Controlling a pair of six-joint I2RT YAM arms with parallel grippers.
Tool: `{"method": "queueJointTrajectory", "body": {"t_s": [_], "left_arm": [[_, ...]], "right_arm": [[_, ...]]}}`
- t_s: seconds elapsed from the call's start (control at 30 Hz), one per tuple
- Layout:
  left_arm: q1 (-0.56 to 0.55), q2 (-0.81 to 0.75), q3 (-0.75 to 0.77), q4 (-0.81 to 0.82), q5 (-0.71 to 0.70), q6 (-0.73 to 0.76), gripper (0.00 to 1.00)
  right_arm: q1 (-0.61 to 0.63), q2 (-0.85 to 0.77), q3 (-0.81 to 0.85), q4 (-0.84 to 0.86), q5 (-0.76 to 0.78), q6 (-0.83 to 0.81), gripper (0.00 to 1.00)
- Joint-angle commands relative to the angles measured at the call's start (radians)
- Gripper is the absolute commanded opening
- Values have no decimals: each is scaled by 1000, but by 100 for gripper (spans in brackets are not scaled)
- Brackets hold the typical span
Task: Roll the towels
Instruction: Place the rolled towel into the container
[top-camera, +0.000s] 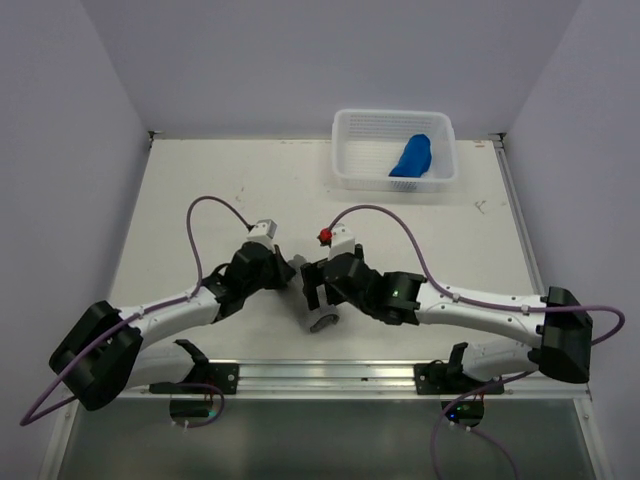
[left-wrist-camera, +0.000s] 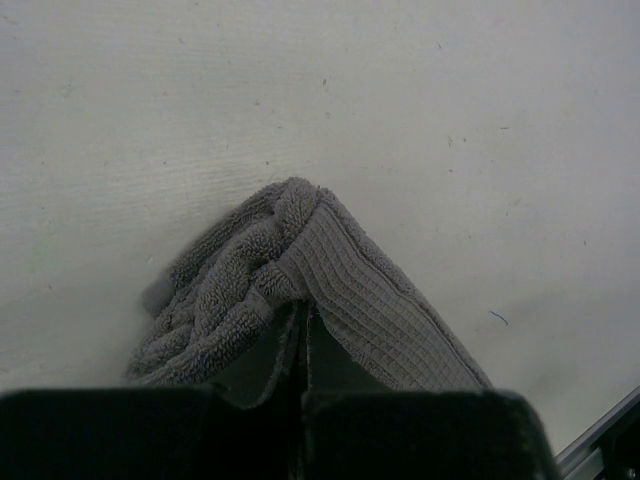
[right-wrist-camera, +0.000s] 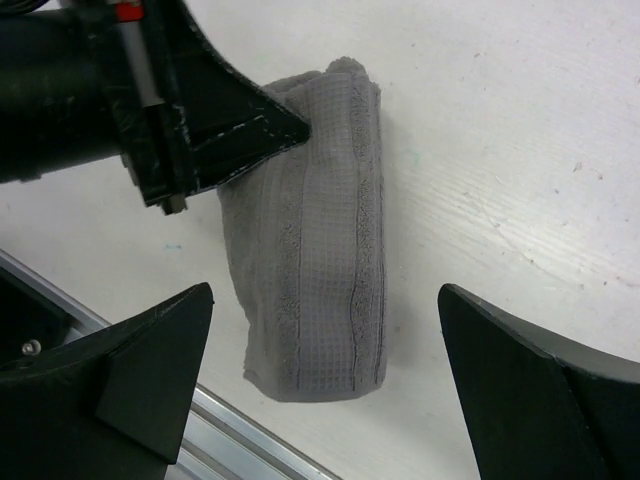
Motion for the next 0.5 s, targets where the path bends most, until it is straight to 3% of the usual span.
{"method": "queueJointTrajectory", "body": {"t_s": [0.0, 0.17, 0.47], "left_arm": [[7, -4, -45, -63, -34, -7, 0], [5, -22, -68, -56, -28, -17, 0], [7, -50, -101, -56, -17, -27, 0]], "right_arm": [[-68, 21, -48, 112, -209, 52, 99], [-108, 114, -67, 172, -335, 75, 99], [-115, 270, -70, 233, -348, 44, 99]]}}
